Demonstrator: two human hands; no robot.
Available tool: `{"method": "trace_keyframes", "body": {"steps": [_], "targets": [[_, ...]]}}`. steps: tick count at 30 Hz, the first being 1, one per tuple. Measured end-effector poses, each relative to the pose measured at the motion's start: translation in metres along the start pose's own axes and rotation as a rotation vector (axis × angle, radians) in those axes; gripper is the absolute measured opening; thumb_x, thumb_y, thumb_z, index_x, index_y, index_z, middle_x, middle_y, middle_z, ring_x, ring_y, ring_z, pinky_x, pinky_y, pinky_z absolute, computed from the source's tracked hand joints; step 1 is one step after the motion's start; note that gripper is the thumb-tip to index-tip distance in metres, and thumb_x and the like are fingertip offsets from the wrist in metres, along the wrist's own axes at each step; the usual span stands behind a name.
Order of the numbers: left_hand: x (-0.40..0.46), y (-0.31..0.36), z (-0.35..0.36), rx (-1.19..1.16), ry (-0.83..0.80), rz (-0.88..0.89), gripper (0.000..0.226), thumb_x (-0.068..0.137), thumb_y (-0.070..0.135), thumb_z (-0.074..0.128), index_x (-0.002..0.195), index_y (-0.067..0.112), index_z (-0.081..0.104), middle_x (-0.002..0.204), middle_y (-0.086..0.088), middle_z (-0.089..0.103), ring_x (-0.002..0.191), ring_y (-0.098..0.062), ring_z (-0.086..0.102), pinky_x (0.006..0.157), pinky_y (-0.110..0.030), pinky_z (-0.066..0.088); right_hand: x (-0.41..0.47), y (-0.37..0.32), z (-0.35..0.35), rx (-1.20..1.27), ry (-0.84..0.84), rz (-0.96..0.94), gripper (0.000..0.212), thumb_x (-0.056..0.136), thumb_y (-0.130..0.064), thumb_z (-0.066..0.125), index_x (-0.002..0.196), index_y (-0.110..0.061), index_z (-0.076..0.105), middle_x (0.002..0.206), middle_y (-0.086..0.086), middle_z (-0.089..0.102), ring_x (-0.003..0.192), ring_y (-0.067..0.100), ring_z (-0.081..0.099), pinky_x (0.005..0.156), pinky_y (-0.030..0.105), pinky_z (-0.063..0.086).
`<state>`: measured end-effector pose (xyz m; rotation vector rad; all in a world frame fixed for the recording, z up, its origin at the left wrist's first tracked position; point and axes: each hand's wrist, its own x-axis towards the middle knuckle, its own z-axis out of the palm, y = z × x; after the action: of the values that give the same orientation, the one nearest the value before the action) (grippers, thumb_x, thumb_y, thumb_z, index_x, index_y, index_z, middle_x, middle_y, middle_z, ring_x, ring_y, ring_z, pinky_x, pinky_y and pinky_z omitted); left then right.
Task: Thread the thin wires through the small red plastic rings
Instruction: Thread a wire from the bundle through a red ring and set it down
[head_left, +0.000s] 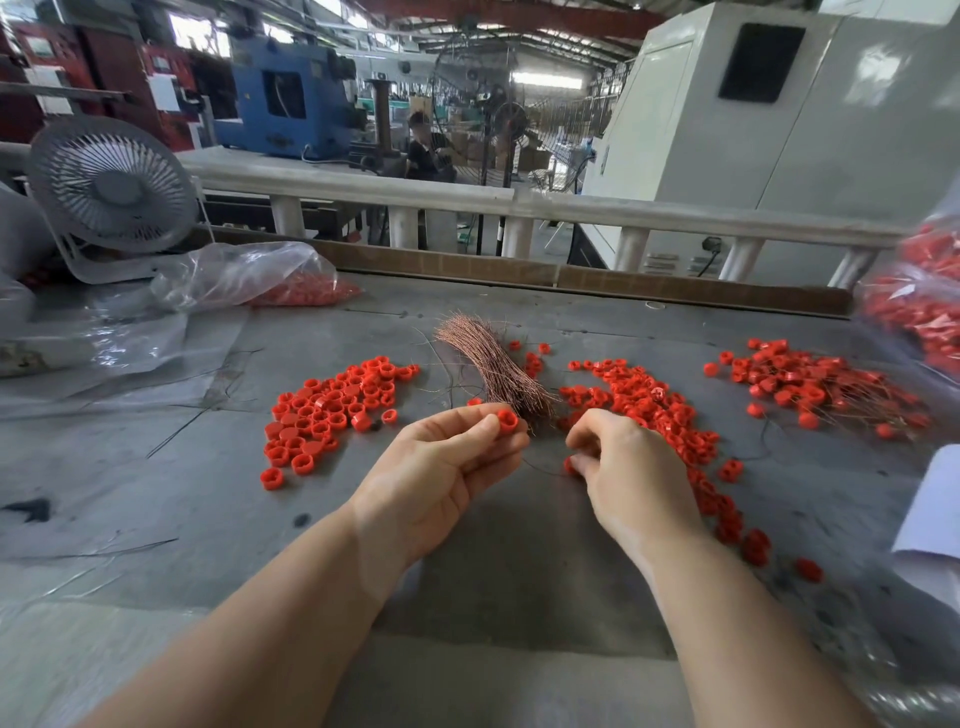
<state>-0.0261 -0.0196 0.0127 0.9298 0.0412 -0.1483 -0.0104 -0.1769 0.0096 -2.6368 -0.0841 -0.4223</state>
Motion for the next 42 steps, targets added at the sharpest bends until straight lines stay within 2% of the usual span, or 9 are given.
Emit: {"method": "trace_keyframes", "body": {"steps": [4,8,13,19,25,27,30,35,42], "targets": [[0.000,0.001,0.000,0.000,0.002,0.001,0.016,0.088,-0.002,0.050,0.084,0.001,0.065,0.072,-0.010,0.070,0.065,-0.014,0.070,0.061,-0.024,0.058,-0.001,0.000,0.001,-0.021,0.015,-0.013,0.021,0.082,-0.004,0.060,0.082,-0.025,0.061,0.073,-0.011,0.054,0.074,0.014,0.047,0.062,0.027,0.036],[0.000,0.001,0.000,-0.008,0.008,0.003,0.015,0.087,-0.002,0.050,0.085,0.001,0.065,0.072,-0.011,0.070,0.065,-0.013,0.069,0.061,-0.024,0.058,0.000,0.000,-0.001,0.007,0.031,-0.017,0.019,0.083,-0.004,0.059,0.085,-0.023,0.063,0.083,-0.007,0.060,0.076,0.013,0.049,0.064,0.025,0.036],[0.000,0.001,0.001,-0.023,0.020,0.003,0.014,0.087,-0.003,0.051,0.086,-0.001,0.065,0.073,-0.011,0.070,0.065,-0.014,0.069,0.060,-0.023,0.057,0.000,-0.003,-0.005,-0.037,0.010,-0.051,0.005,0.085,-0.020,0.064,0.083,-0.022,0.067,0.090,-0.004,0.063,0.089,0.018,0.056,0.073,0.027,0.039],[0.000,0.002,0.001,-0.026,0.019,0.000,0.014,0.088,-0.003,0.050,0.087,-0.001,0.065,0.073,-0.011,0.070,0.065,-0.013,0.069,0.062,-0.023,0.058,-0.002,-0.006,-0.007,-0.100,-0.042,-0.067,0.010,0.086,-0.028,0.064,0.088,-0.024,0.072,0.097,-0.004,0.065,0.096,0.019,0.056,0.082,0.029,0.040],[-0.001,0.002,0.000,-0.023,0.017,-0.004,0.015,0.087,-0.002,0.051,0.085,0.000,0.066,0.073,-0.011,0.070,0.065,-0.013,0.069,0.062,-0.024,0.058,-0.001,-0.003,-0.005,-0.099,-0.029,-0.107,0.012,0.089,-0.024,0.061,0.092,-0.021,0.071,0.098,-0.001,0.065,0.095,0.020,0.056,0.077,0.028,0.042],[-0.001,0.002,0.001,-0.026,0.016,-0.004,0.015,0.086,-0.003,0.051,0.085,0.000,0.066,0.073,-0.011,0.070,0.065,-0.013,0.069,0.061,-0.024,0.058,0.000,-0.002,-0.005,-0.004,0.061,-0.130,0.010,0.087,-0.020,0.062,0.090,-0.017,0.071,0.092,0.000,0.065,0.088,0.020,0.058,0.074,0.029,0.042],[-0.001,0.002,0.002,-0.031,0.008,-0.001,0.014,0.085,-0.002,0.052,0.085,0.000,0.065,0.072,-0.010,0.070,0.065,-0.013,0.069,0.061,-0.024,0.057,0.001,-0.006,-0.008,0.382,0.178,-0.122,0.008,0.083,-0.009,0.067,0.079,-0.013,0.072,0.076,-0.002,0.067,0.075,0.019,0.063,0.074,0.029,0.048],[-0.002,0.002,0.002,-0.020,-0.011,0.008,0.013,0.086,-0.001,0.052,0.089,0.001,0.065,0.075,-0.010,0.070,0.068,-0.013,0.070,0.060,-0.022,0.056,0.000,-0.017,-0.009,0.949,0.023,-0.020,0.029,0.085,0.003,0.060,0.081,-0.025,0.068,0.069,-0.011,0.071,0.071,0.006,0.069,0.067,0.014,0.052],[-0.003,0.002,0.004,0.006,-0.053,0.070,0.015,0.074,0.004,0.058,0.085,0.004,0.068,0.078,-0.010,0.072,0.070,-0.013,0.070,0.062,-0.021,0.056,-0.006,-0.026,-0.009,0.888,0.088,-0.164,0.028,0.079,-0.003,0.069,0.074,-0.030,0.068,0.073,-0.014,0.071,0.069,0.001,0.066,0.067,0.016,0.052]]}}
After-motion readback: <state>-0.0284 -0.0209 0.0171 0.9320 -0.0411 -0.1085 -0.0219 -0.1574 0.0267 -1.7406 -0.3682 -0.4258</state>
